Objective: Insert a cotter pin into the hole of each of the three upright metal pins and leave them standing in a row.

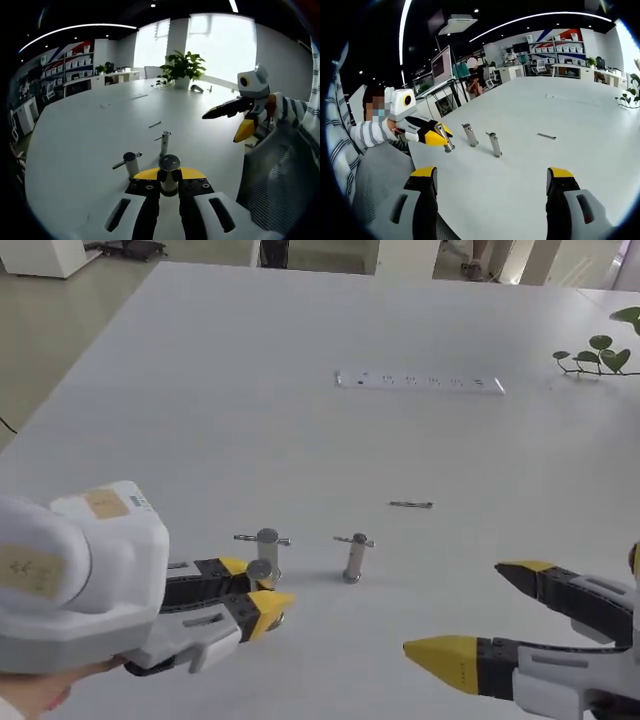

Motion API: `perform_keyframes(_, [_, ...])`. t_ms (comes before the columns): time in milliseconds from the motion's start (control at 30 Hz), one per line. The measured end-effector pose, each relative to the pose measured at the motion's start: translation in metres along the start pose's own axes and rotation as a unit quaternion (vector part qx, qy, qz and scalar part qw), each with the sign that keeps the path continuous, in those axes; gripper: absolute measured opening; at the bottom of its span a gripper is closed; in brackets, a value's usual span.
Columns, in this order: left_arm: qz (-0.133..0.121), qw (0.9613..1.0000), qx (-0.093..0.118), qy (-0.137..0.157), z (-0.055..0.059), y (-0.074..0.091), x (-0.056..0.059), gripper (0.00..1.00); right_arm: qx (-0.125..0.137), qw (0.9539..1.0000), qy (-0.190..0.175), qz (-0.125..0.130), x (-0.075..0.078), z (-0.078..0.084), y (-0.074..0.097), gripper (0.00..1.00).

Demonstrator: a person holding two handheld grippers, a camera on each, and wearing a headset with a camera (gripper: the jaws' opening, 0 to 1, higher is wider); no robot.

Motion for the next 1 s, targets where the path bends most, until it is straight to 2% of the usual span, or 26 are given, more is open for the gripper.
perform_keyframes(167, [0.01, 0.9999, -0.007, -0.001, 0.002, -0.012, 0.007, 0.09, -0.002, 1.0, 0.0, 0.0, 0.0, 0.001, 0.0, 0.89])
perform_keyframes(367, [0.009, 0.9999, -0.011, -0.002, 0.002, -0.022, 0.011, 0.09, -0.003, 1.0, 0.0, -0.003, -0.002, 0.002, 0.0, 0.88])
perform_keyframes(733, [-0.007, 0.9997, -0.022, -0.009, 0.004, -0.028, 0.009, 0.09, -0.014, 0.9999, -0.004, -0.007, -0.003, 0.005, -0.001, 0.88])
perform_keyframes(1000, [-0.007, 0.9995, -0.027, -0.018, 0.007, -0.033, 0.011, 0.09, -0.013, 0.9999, -0.002, -0.01, -0.003, 0.004, -0.003, 0.89])
Point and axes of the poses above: the centre of the closed fingertips' face, and the gripper's own axes: y roughly backward along the fingers, x roughly to its right, z roughly out of its underside, the point moved 10 cm from there along y, roughly backward along the fingers, and after that the axes turned 11 degrees about y, right-handed, at the moved point
